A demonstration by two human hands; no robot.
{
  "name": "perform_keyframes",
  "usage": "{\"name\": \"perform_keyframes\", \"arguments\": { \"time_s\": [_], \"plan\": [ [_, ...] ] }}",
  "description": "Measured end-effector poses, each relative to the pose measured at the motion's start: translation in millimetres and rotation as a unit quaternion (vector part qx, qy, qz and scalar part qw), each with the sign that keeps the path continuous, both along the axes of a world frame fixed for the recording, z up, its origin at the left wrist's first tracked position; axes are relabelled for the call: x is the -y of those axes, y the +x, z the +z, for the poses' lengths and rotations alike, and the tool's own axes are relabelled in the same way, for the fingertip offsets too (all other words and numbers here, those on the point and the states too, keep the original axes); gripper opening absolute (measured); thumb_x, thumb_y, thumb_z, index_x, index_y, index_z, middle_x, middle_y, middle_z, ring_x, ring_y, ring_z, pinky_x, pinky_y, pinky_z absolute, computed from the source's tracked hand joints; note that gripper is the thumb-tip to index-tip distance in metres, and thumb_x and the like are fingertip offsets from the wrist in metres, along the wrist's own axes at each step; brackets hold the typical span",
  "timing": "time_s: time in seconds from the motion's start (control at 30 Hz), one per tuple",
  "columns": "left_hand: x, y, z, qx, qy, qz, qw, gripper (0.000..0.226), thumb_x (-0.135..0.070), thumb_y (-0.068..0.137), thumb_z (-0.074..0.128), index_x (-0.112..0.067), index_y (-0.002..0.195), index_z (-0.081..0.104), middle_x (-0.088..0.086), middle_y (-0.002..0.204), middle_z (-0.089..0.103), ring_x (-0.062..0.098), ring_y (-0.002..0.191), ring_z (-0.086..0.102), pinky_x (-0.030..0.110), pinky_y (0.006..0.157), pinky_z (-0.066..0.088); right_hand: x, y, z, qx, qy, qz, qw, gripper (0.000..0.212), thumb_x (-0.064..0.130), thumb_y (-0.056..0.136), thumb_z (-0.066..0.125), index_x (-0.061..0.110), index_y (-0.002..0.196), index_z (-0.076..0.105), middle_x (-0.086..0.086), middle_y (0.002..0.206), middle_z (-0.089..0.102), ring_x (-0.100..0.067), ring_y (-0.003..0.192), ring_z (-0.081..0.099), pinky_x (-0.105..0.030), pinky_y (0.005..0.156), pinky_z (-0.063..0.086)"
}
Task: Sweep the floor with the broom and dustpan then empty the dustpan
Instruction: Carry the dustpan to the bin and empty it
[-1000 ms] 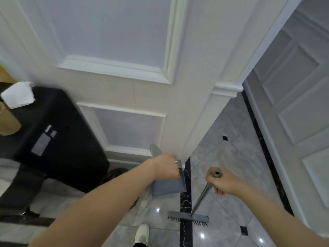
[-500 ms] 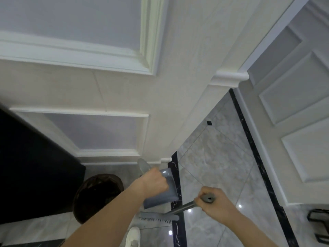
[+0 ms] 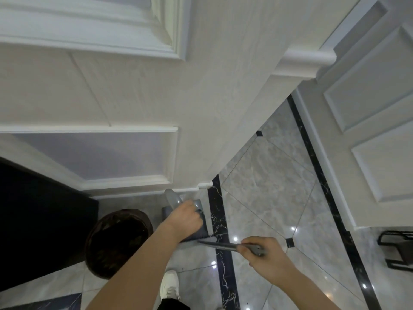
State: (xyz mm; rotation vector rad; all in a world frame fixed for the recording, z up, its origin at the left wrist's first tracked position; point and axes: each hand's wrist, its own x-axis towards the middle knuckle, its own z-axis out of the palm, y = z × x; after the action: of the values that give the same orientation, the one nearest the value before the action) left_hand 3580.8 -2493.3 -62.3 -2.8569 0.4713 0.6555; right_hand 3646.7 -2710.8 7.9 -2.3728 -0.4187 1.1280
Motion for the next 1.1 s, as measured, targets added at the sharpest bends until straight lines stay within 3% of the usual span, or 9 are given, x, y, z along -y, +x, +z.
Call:
{"name": "perform_keyframes", "arguments": {
  "time_s": [0.1,0.3,0.47,0.53,0.6,0.7,0.8,0.9,1.1],
  "plan": [
    [-4,8,-11,-0.065,-0.034,0.009,0.997,0.028,0.01,0.086,0.049,-0.001,0.107,0.063,0.013,0.111,0.066,0.03,0.112,0.053,0.039,0.107,0.033,-3,-1,-5,-0.002,-0.014,-0.029,0.999,0.015,0.028,0.088,0.063,0.022,0.079,0.073,-0.01,0.073,0.068,-0.029,0.067,0.064,-0.041,0.072,0.056],
    [-16,26,-18,-0.067,-0.044,0.033,0.996,0.027,0.006,0.089,0.048,-0.003,0.11,0.062,0.012,0.116,0.063,0.03,0.116,0.048,0.037,0.102,0.035,-4,3,-10,0.005,-0.011,-0.064,0.998,0.016,0.022,0.087,0.064,0.028,0.074,0.07,-0.014,0.075,0.069,-0.034,0.066,0.062,-0.045,0.072,0.054],
    [-33,30,-21,0.048,-0.079,0.061,0.994,0.019,-0.011,0.064,0.081,-0.02,0.078,0.071,-0.002,0.084,0.071,0.02,0.093,0.061,0.031,0.092,0.044,-12,4,-16,0.004,-0.014,-0.023,1.0,0.014,0.025,0.087,0.063,0.019,0.079,0.072,-0.009,0.07,0.066,-0.025,0.063,0.061,-0.037,0.071,0.057],
    [-37,26,-24,0.082,-0.117,0.136,0.98,0.037,-0.01,0.075,0.074,-0.021,0.11,0.068,0.003,0.125,0.063,0.023,0.124,0.05,0.039,0.114,0.028,-16,5,-18,0.006,-0.014,-0.008,1.0,0.016,0.025,0.088,0.062,0.016,0.077,0.071,-0.007,0.065,0.063,-0.017,0.056,0.055,-0.029,0.064,0.052],
    [-42,17,-25,0.1,-0.123,0.175,0.972,0.065,0.001,0.082,0.064,-0.018,0.141,0.043,0.006,0.155,0.03,0.023,0.146,0.023,0.039,0.122,0.008,-23,6,-20,0.005,-0.015,0.003,1.0,0.019,0.024,0.089,0.06,0.015,0.076,0.07,-0.003,0.06,0.058,-0.009,0.053,0.048,-0.021,0.056,0.044],
    [-50,2,-17,0.158,-0.156,0.256,0.941,0.085,0.004,0.055,0.083,-0.017,0.133,0.055,0.009,0.145,0.047,0.024,0.136,0.043,0.04,0.112,0.029,-39,6,-24,0.014,-0.036,0.028,0.999,0.024,0.027,0.09,0.058,0.012,0.076,0.071,-0.005,0.063,0.062,-0.007,0.053,0.048,-0.017,0.056,0.043],
    [-57,-18,-17,0.113,-0.188,0.366,0.904,0.084,-0.01,0.081,0.07,-0.021,0.15,0.024,0.003,0.16,0.014,0.02,0.149,0.011,0.034,0.119,0.005,-63,6,-32,0.024,-0.035,0.025,0.999,0.024,0.024,0.088,0.058,0.004,0.08,0.07,-0.008,0.064,0.062,-0.007,0.05,0.045,-0.015,0.051,0.041],
    [-59,-32,-19,0.102,-0.188,0.433,0.876,0.08,-0.02,0.089,0.063,-0.026,0.151,0.014,-0.003,0.161,0.004,0.017,0.149,0.002,0.031,0.12,0.003,-90,8,-36,0.016,-0.021,-0.001,1.0,0.008,0.02,0.087,0.059,0.012,0.089,0.059,-0.004,0.07,0.059,-0.008,0.051,0.046,-0.009,0.043,0.036],
    [-55,-48,-17,0.07,-0.213,0.456,0.861,0.08,-0.028,0.089,0.062,-0.028,0.151,0.012,-0.007,0.161,0.002,0.015,0.148,0.005,0.032,0.12,0.008,-128,20,-44,0.033,0.007,-0.082,0.996,0.015,0.026,0.084,0.068,0.014,0.085,0.061,-0.009,0.078,0.069,-0.025,0.074,0.068,-0.038,0.073,0.059]
  ]
}}
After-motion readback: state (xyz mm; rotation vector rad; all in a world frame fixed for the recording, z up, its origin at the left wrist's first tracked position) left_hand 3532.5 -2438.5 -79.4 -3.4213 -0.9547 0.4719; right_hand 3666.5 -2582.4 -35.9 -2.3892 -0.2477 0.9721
